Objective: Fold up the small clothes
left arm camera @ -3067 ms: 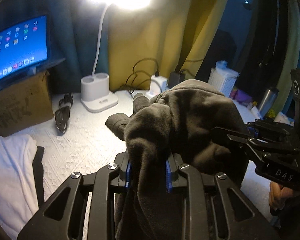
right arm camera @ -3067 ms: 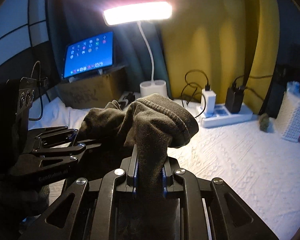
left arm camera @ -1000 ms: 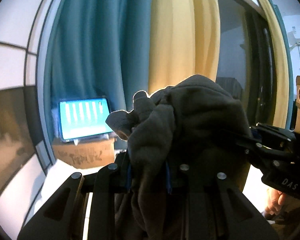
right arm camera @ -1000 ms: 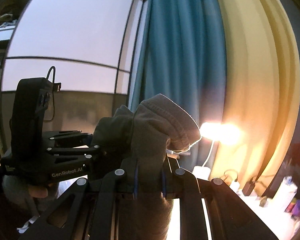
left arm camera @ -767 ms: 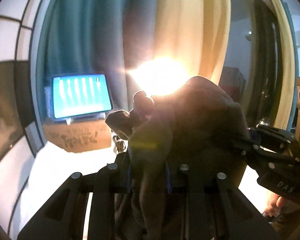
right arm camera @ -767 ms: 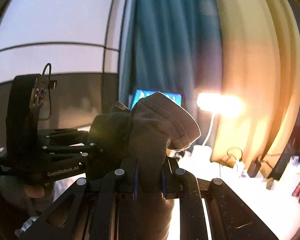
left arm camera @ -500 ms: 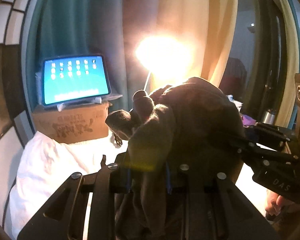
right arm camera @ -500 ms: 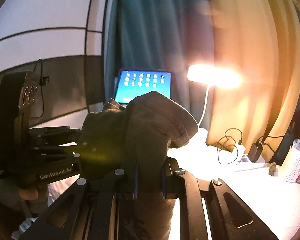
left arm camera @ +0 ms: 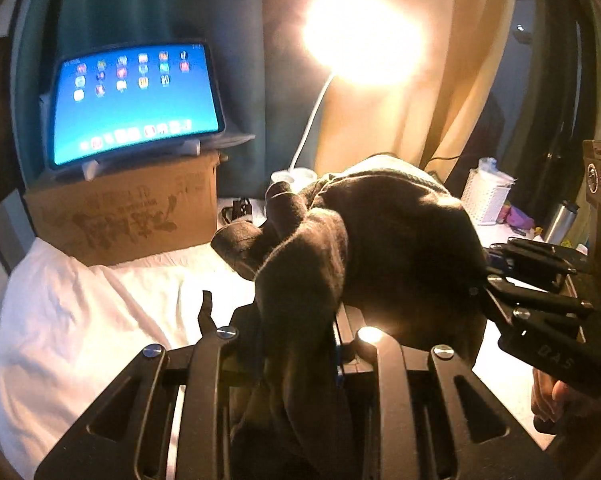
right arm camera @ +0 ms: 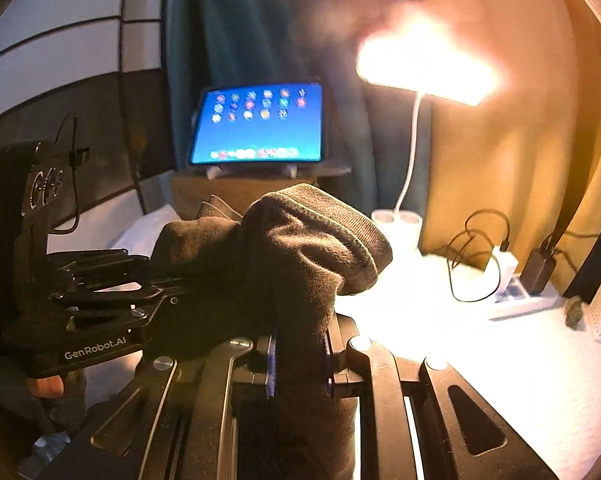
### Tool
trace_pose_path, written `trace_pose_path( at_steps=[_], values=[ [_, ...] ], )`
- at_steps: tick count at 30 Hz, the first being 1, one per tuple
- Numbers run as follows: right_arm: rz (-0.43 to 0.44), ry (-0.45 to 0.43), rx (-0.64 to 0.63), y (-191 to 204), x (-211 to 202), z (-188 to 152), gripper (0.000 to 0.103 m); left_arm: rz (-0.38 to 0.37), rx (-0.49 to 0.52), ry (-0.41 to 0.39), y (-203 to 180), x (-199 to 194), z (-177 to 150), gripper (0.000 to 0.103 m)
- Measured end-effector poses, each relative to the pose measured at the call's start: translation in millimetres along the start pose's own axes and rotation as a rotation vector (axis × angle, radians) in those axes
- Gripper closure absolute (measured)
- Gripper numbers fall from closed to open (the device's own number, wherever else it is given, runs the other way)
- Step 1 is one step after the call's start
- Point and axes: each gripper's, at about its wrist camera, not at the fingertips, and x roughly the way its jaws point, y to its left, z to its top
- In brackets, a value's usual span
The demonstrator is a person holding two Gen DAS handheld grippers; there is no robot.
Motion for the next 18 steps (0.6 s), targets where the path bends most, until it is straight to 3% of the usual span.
trace_pose_path(
  at_steps=[18],
  values=[
    [0.09, 0.256, 0.171, -56.4, 126.7, -27.3, 0.086, 0.015, -0.117, 0.257, 46.7, 106.6, -9.3, 0.079]
  ],
)
